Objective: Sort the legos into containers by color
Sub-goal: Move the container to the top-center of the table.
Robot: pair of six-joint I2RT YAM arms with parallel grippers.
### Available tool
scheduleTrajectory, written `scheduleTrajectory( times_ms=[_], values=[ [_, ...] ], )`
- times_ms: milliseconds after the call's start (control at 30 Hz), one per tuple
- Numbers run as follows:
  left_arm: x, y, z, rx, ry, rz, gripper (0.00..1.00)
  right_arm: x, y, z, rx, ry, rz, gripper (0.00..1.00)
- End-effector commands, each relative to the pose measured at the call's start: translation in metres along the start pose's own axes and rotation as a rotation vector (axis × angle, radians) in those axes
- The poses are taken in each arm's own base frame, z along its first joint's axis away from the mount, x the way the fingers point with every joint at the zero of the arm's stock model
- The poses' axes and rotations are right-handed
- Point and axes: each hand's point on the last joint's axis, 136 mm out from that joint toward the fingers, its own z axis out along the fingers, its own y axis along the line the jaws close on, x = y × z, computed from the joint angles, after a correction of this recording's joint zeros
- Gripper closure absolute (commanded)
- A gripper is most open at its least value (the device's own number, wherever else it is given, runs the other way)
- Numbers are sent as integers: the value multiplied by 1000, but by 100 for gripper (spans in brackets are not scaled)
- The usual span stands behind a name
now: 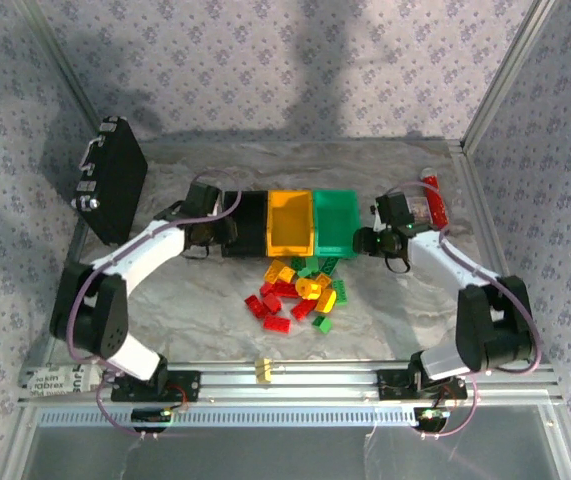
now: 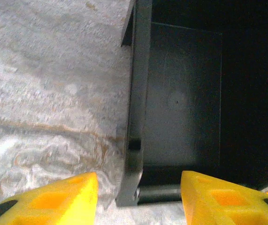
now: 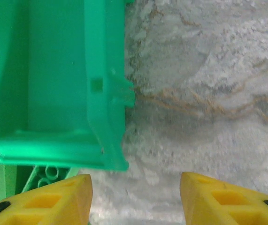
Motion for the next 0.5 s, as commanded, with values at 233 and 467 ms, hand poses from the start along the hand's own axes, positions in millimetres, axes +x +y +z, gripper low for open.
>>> scheduleTrajectory(
  times_ms=[233,467],
  values=[
    [-24,-14,30,30,41,43,63,-26,20,39,-58,49,-37,59],
    [-28,-24,46,59,82,59,85,-32,10,53,10,72,-11,79]
  ],
)
